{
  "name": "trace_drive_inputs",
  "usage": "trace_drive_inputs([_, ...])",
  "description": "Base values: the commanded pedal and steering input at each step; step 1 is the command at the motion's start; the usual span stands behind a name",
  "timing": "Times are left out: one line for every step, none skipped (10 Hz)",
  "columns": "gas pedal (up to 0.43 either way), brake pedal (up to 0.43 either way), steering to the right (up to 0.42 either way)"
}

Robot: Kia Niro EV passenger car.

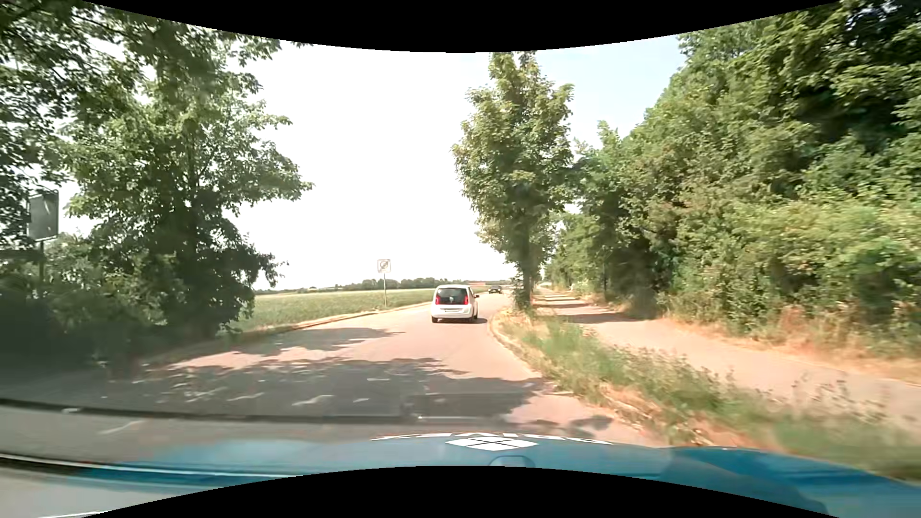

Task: Follow the waypoints while adhering to traffic rules and regulations

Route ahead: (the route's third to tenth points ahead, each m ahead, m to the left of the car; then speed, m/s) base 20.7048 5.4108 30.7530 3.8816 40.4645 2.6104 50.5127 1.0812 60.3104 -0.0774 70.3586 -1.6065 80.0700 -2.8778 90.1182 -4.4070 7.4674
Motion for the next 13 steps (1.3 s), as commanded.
trace_drive_inputs([0.098,0.0,-0.104])
trace_drive_inputs([0.098,0.0,-0.093])
trace_drive_inputs([0.087,0.0,-0.078])
trace_drive_inputs([0.087,0.0,-0.054])
trace_drive_inputs([0.087,0.0,-0.031])
trace_drive_inputs([0.087,0.0,-0.014])
trace_drive_inputs([0.079,0.0,-0.013])
trace_drive_inputs([0.079,0.0,-0.008])
trace_drive_inputs([0.079,0.0,0.006])
trace_drive_inputs([0.079,0.0,0.016])
trace_drive_inputs([0.079,0.0,0.018])
trace_drive_inputs([0.079,0.0,0.021])
trace_drive_inputs([0.079,0.0,0.026])
